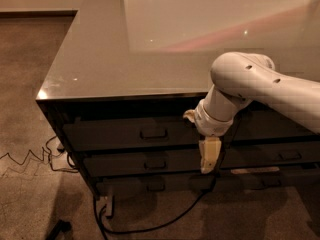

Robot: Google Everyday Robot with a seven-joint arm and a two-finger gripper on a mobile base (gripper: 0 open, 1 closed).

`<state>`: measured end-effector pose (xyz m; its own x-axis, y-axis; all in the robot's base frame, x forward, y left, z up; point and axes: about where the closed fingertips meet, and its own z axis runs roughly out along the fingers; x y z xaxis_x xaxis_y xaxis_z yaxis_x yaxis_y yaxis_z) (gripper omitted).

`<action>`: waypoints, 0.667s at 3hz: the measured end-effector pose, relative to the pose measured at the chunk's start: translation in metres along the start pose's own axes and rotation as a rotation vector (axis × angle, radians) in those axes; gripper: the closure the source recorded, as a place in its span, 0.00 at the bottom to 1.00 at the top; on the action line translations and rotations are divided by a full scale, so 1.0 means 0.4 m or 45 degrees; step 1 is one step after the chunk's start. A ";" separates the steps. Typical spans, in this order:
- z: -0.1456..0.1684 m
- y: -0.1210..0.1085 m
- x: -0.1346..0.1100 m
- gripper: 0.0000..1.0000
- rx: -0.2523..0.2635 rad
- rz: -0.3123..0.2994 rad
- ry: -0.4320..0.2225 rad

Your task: Open top drawer

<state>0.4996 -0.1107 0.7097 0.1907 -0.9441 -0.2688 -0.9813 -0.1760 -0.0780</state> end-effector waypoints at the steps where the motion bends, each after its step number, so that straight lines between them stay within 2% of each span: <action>1: 0.025 -0.083 0.001 0.00 0.029 0.033 -0.002; 2: 0.029 -0.080 0.001 0.00 0.024 0.033 -0.003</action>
Offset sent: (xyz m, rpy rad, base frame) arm 0.0546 0.0092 0.0008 0.0138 -0.0501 -0.0530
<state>0.5316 -0.1024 0.7010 0.1657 -0.9477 -0.2728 -0.9852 -0.1466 -0.0892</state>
